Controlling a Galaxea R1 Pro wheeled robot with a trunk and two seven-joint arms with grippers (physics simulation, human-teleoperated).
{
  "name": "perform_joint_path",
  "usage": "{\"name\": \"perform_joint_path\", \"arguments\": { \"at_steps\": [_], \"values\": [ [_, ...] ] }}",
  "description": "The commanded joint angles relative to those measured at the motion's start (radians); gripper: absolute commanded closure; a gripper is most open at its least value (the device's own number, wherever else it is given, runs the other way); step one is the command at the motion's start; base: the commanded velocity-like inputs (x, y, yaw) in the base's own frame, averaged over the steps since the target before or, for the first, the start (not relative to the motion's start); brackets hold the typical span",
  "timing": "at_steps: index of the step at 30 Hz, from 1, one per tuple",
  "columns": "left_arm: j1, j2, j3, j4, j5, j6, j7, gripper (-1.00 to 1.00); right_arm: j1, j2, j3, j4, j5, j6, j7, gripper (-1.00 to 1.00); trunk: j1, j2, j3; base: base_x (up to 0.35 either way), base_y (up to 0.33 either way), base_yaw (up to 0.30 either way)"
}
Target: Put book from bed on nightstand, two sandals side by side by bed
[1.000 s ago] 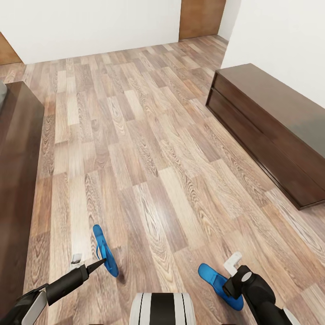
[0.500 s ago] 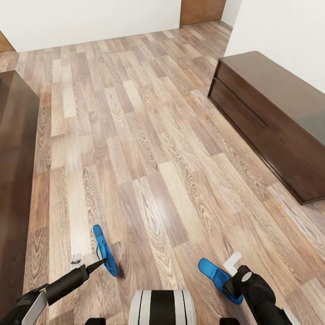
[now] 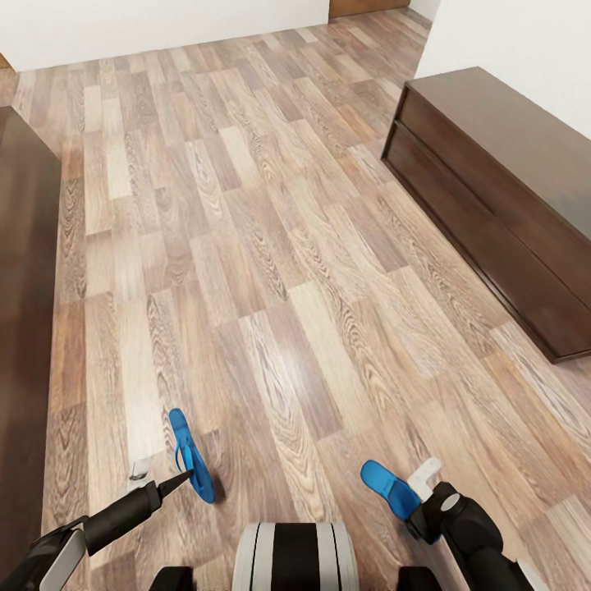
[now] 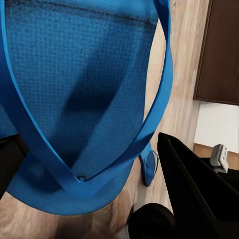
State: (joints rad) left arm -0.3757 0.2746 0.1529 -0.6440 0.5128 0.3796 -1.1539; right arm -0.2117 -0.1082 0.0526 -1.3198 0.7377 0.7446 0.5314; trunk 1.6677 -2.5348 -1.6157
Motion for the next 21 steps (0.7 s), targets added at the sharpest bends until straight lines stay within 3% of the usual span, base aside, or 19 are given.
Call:
{"name": "perform_joint_path", "arguments": {
  "at_steps": [1,21],
  "values": [
    [0.0,0.0,0.0,0.0,0.003,0.007,0.002,1.0,0.0,-0.001,0.002,-0.002,0.011,0.003,0.009,-1.0,0.0,0.0,-0.001,0.0,0.0,0.0],
    [0.0,0.002,0.001,0.0,0.003,0.007,0.002,1.0,0.0,-0.001,0.002,-0.001,0.011,0.002,0.007,-1.0,0.0,0.0,-0.001,0.045,0.0,0.0]
  ]
}}
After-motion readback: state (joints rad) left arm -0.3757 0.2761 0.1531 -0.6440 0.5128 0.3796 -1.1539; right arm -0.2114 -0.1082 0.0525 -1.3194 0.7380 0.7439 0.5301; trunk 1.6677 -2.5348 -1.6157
